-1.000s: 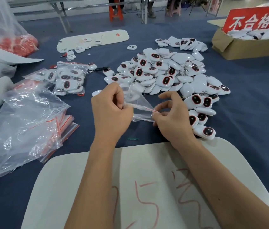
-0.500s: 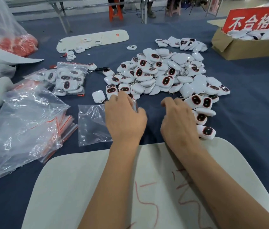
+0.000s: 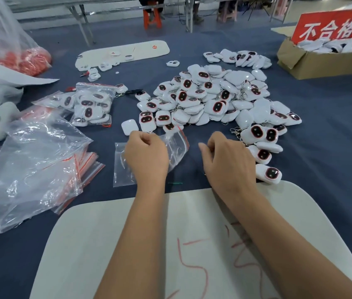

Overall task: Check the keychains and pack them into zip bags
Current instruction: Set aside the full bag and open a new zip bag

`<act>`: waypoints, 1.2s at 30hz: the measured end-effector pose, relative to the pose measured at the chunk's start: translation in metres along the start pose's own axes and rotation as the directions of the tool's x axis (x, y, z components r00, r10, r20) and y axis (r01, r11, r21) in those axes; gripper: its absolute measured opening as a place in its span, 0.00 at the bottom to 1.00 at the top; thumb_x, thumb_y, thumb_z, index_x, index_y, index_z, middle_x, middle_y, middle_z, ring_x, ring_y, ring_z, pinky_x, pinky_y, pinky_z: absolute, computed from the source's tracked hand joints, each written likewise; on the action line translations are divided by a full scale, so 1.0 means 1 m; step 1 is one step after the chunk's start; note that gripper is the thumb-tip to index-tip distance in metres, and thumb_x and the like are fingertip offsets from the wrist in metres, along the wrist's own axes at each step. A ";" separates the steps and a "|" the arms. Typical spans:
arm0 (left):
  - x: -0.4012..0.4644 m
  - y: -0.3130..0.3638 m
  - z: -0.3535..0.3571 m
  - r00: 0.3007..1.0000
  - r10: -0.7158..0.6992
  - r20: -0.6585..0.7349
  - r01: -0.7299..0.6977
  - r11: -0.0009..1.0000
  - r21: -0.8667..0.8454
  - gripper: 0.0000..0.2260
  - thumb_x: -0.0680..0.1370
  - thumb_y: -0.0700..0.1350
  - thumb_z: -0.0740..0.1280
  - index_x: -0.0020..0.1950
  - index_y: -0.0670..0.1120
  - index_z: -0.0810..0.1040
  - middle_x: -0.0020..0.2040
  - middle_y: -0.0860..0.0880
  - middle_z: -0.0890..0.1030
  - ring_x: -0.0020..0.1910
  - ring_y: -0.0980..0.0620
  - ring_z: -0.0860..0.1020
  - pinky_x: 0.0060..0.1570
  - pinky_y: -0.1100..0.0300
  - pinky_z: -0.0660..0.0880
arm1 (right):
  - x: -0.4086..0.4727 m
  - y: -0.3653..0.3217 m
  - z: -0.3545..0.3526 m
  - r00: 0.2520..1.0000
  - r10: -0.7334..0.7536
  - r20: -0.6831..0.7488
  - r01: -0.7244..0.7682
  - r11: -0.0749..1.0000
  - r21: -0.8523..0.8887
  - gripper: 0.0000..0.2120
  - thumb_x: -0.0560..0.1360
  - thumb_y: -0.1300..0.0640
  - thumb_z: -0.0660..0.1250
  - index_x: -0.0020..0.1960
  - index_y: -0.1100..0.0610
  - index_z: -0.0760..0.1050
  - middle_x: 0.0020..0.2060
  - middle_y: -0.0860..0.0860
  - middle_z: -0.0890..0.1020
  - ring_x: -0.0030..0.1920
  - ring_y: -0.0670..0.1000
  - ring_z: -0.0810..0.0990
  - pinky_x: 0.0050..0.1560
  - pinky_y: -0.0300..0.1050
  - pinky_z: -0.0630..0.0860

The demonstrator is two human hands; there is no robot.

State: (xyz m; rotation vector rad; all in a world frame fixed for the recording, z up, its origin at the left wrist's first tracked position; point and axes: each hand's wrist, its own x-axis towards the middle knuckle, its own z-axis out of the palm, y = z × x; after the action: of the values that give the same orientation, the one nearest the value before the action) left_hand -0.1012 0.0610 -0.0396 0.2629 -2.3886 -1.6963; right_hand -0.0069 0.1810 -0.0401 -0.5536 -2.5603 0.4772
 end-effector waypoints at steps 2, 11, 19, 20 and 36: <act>-0.004 -0.001 0.002 0.999 0.036 -0.017 -0.036 0.999 0.005 0.06 0.80 0.44 0.63 0.45 0.46 0.75 0.47 0.49 0.80 0.46 0.49 0.76 0.44 0.61 0.70 | 0.000 0.001 0.002 0.992 -0.009 -0.125 0.051 0.941 0.336 0.19 0.85 0.48 0.63 0.40 0.56 0.68 0.28 0.47 0.72 0.31 0.52 0.74 0.35 0.52 0.69; -0.026 0.013 0.003 0.750 0.534 0.391 -0.418 0.840 -0.346 0.10 0.78 0.47 0.74 0.42 0.43 0.77 0.35 0.43 0.77 0.32 0.46 0.73 0.33 0.56 0.71 | 0.024 0.008 0.005 0.865 0.422 0.273 -0.338 0.086 0.937 0.18 0.87 0.51 0.60 0.42 0.57 0.74 0.27 0.46 0.73 0.26 0.45 0.73 0.28 0.41 0.73; -0.028 0.004 0.006 0.588 0.444 0.676 -0.358 0.892 -0.275 0.02 0.76 0.38 0.76 0.46 0.43 0.85 0.38 0.44 0.84 0.36 0.42 0.81 0.36 0.50 0.81 | 0.025 0.010 0.003 0.831 0.445 0.334 -0.342 -0.067 0.937 0.14 0.87 0.54 0.60 0.44 0.55 0.76 0.32 0.48 0.76 0.33 0.46 0.76 0.35 0.44 0.76; -0.027 0.004 0.006 0.620 0.445 0.647 -0.333 0.895 -0.296 0.02 0.76 0.37 0.75 0.47 0.42 0.85 0.39 0.45 0.84 0.37 0.45 0.82 0.35 0.51 0.81 | 0.024 0.010 0.005 0.857 0.425 0.290 -0.325 0.010 0.946 0.13 0.87 0.56 0.60 0.45 0.55 0.77 0.33 0.48 0.77 0.35 0.47 0.76 0.38 0.46 0.76; -0.004 -0.001 -0.001 0.824 0.333 0.458 -0.118 0.892 -0.437 0.05 0.79 0.39 0.72 0.53 0.44 0.87 0.43 0.51 0.87 0.38 0.60 0.80 0.39 0.66 0.76 | 0.008 0.004 0.011 0.984 -0.007 0.177 -0.140 0.583 0.800 0.07 0.83 0.60 0.67 0.51 0.54 0.83 0.28 0.50 0.81 0.27 0.45 0.74 0.32 0.38 0.70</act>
State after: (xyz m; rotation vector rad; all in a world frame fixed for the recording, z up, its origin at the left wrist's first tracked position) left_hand -0.0973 0.0612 -0.0408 -0.6116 -2.1857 -2.2829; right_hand -0.0182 0.1854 -0.0474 -0.2551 -2.1017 1.6721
